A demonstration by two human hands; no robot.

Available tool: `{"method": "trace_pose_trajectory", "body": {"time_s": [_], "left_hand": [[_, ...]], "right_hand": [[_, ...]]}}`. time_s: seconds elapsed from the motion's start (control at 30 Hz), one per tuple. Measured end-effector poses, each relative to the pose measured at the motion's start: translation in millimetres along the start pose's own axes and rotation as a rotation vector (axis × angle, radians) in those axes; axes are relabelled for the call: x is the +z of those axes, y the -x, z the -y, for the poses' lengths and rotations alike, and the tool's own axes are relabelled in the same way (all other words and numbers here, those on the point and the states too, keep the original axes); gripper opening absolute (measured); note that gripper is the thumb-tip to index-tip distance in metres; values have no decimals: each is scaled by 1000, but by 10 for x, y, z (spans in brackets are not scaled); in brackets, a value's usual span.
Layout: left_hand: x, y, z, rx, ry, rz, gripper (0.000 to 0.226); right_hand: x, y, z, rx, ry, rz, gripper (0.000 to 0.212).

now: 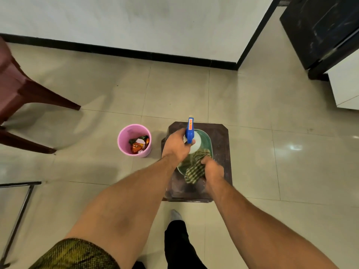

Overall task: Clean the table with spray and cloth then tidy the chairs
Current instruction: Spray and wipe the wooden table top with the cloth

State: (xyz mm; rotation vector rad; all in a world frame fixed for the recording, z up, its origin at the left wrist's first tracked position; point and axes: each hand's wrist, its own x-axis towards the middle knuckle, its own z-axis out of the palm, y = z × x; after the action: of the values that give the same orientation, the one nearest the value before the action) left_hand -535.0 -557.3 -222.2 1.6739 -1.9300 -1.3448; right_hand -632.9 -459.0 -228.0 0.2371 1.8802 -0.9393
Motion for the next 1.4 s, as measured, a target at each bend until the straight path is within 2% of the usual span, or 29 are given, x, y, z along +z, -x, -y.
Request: {"method": "trace_pose_trajectory", "body": {"time_s": [0.13,0.27,0.33,0.43,0.53,0.57,0.63,0.7,0.8,0.87,1.03,1.13,1.27,1.4], "left_hand": [[-514,308,-123,122,-65,-32,32],[-1171,780,-53,202,-120,-99,26],[-1495,1074,41,206,-137,-144,25],[-2026,1609,330,127,-91,-229,18],[-2474,2137,712,-2,-49,-290,16],[-2615,2318,852,-61,-32,-313,16],[-2949,2767,1259,-191,-7,-377,15],[-3270,3189,1694,-292,-43,-423,17],[-3651,3737,2211,-411,-49,-472,20],[-3854,4026,2464,-453,-37,-506,23],[-4303,4569,3078,-527,60,-647,34],[-4515,4665,3278,-528,99,-714,22],[-4767,4613,3531,-561,160,-769,13],[-5045,4355,3817,-595,180,-795,22]], "right_hand": [[-56,399,-24,-128,-50,42,5],[41,891,-71,-208,-182,107,13],[181,1125,-123,-208,-220,155,23],[557,1614,-363,-171,-190,331,44],[1105,1885,-688,-179,-147,507,78],[1295,2142,-756,-190,-141,553,76],[1736,2687,-993,-175,-112,636,44],[2159,3164,-1268,-138,-24,702,30],[2648,3583,-1695,-94,120,763,39],[2929,3773,-1901,-70,117,796,45],[3608,4382,-2493,-71,302,898,40],[3994,4612,-2743,-98,426,971,39],[4538,4718,-2892,-124,534,963,32],[5066,4605,-2893,-125,540,911,32]]}}
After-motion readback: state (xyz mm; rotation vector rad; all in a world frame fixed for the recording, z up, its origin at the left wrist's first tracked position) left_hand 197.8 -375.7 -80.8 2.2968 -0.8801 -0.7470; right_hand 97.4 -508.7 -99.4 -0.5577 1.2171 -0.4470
